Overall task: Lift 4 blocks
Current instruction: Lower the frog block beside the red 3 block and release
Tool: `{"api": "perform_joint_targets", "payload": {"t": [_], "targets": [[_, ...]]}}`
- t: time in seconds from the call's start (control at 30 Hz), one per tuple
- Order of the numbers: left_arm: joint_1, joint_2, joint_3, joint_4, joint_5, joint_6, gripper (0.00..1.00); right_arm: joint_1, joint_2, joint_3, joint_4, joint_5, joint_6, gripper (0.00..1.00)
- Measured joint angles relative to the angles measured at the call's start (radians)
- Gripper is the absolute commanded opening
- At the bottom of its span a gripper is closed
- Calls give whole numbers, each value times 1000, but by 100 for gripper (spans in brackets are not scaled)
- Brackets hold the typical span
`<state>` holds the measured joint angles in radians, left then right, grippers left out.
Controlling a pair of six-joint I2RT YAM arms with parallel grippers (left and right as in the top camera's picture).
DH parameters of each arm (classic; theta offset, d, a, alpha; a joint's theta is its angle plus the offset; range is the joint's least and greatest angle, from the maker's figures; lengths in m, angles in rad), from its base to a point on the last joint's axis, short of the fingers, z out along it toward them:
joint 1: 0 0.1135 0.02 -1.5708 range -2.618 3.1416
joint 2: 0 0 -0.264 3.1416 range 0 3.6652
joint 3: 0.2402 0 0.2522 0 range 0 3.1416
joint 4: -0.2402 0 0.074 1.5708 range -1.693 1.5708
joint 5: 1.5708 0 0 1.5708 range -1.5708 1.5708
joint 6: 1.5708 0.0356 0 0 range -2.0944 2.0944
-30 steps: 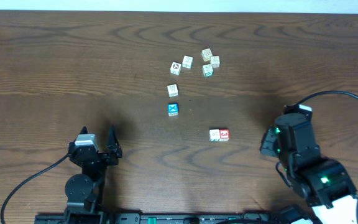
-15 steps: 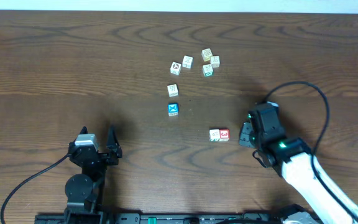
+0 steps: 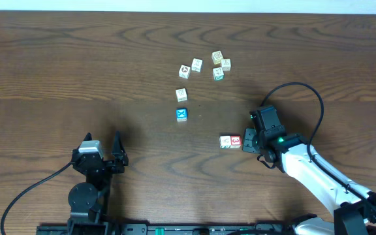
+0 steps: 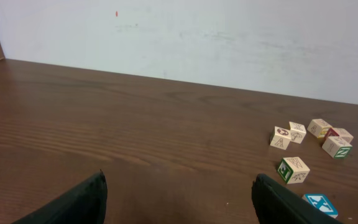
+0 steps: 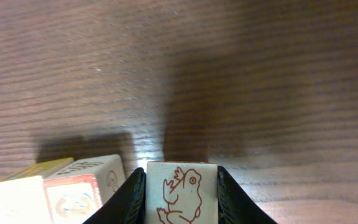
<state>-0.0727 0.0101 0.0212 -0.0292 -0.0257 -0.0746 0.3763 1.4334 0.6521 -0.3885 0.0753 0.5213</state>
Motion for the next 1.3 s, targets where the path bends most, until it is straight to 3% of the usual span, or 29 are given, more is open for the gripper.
{"api": "perform_joint_targets", "payload": {"t": [0.6, 1.3], "targets": [[0, 0, 0, 0, 0, 0, 75, 16, 0, 0, 31, -6, -97, 18], [0, 0, 0, 0, 0, 0, 75, 16, 0, 0, 60, -5, -109, 16]]}}
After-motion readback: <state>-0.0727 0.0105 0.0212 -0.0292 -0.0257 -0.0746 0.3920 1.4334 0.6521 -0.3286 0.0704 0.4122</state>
